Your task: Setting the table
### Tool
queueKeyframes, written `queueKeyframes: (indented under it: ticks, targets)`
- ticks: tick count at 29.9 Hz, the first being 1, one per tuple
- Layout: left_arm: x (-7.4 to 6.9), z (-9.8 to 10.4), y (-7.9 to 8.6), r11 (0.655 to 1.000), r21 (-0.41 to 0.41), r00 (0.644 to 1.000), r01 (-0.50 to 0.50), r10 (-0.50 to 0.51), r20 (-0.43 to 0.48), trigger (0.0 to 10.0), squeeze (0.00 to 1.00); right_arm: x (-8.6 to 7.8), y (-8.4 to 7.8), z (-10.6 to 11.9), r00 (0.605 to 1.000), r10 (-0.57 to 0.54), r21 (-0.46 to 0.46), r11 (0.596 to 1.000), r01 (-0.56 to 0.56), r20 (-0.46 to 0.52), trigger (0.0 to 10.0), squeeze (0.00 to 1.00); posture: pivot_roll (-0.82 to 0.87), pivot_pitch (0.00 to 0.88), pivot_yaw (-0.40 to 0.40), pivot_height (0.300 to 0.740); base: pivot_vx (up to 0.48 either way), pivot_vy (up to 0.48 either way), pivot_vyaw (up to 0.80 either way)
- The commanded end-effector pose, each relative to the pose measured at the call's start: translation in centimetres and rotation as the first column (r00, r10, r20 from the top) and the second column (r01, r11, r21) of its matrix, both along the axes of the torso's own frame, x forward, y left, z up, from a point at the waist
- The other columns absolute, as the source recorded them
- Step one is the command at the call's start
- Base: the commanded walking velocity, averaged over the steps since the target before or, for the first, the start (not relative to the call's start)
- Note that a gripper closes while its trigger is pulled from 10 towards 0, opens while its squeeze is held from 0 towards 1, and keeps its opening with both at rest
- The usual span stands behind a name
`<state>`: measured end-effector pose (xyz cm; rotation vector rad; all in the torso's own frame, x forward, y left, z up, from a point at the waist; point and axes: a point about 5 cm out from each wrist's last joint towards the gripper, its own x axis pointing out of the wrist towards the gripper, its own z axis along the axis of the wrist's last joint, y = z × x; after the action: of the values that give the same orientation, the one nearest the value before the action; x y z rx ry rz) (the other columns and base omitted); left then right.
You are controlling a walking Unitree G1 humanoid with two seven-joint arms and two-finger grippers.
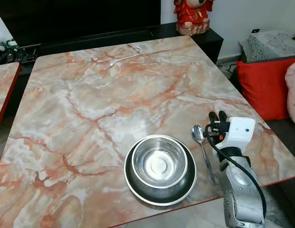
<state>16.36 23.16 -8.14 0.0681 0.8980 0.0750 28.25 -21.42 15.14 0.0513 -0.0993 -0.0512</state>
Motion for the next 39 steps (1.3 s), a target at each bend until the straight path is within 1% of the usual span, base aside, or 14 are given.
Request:
queueKeyframes:
  ticks: [1,2,4,7,10,21,23,26,29,33,39]
  targets:
    - [-0.7,-0.3,0.3,1.0,0.002,0.999,-0.017,0.018,-0.029,10.0,0.0,0.0,0.2,0.8,0.999,0.007,0.021,1.0,-0.009,0.048,10.0,0.0,-0.11,0.115,0.053,0.74,0.0,0.0,0.0]
    - [-0.8,-0.3,0.3,1.0,0.003,0.999,-0.025,0.025,-0.034,10.0,0.0,0.2,0.5,0.7,0.999,0.026,-0.024,0.999,-0.025,0.042,10.0,0.0,-0.11,0.114,0.052,0.74,0.0,0.0,0.0]
    - [-1.0,-0.4,0.3,1.0,0.001,0.999,-0.029,0.029,-0.038,10.0,0.0,0.3,0.8,1.0,0.996,0.044,-0.014,0.999,-0.043,0.08,10.0,0.0,-0.1,0.111,0.049,0.74,0.0,0.0,0.4]
    - [-1.0,-0.4,0.3,0.999,-0.001,0.999,-0.036,0.036,-0.039,10.0,0.0,0.4,1.0,1.2,0.994,0.059,-0.035,0.998,-0.056,0.087,10.0,0.0,-0.1,0.112,0.047,0.74,0.0,0.0,0.8]
    - [-1.0,-0.4,0.3,0.999,-0.002,0.998,-0.037,0.037,-0.041,10.0,0.0,0.4,1.2,1.3,0.993,0.067,-0.025,0.998,-0.065,0.094,10.0,0.0,-0.1,0.109,0.044,0.74,0.0,0.0,0.8]
    - [-1.1,-0.5,0.3,0.999,-0.007,0.998,-0.046,0.045,-0.041,10.0,0.0,0.7,1.3,1.4,0.991,0.074,-0.032,0.997,-0.071,0.107,10.0,0.0,-0.1,0.098,0.043,0.74,0.0,0.0,0.8]
    - [-1.1,-0.5,0.3,0.999,-0.008,0.998,-0.046,0.045,-0.043,10.0,0.0,0.7,1.1,1.6,0.991,0.059,-0.01,0.998,-0.058,0.122,10.0,0.0,-0.1,0.096,0.043,0.74,0.0,0.0,0.48]
    - [-1.1,-0.5,0.3,0.999,-0.008,0.998,-0.046,0.045,-0.044,10.0,0.0,0.8,0.9,1.8,0.99,0.036,0.001,0.999,-0.037,0.134,10.0,0.0,-0.1,0.091,0.043,0.74,0.0,0.274,0.0]
    - [-1.2,-0.5,0.2,0.999,-0.01,0.998,-0.044,0.043,-0.045,10.0,0.0,0.9,0.7,2.3,0.985,0.016,0.004,1.0,-0.017,0.17,10.0,0.0,-0.1,0.083,0.042,0.74,0.0,0.399,0.0]
    - [-1.2,-0.5,0.2,0.999,-0.011,0.998,-0.043,0.043,-0.045,10.0,0.0,1.0,0.9,2.7,0.983,0.019,0.005,1.0,-0.02,0.185,10.0,0.0,-0.1,0.077,0.04,0.74,0.0,0.406,0.0]
    - [-1.2,-0.5,0.2,0.999,-0.014,0.998,-0.045,0.044,-0.044,10.0,0.0,1.2,1.6,2.6,0.982,0.037,-0.004,0.999,-0.037,0.187,10.0,0.0,-0.1,0.069,0.038,0.74,0.0,0.407,0.0]
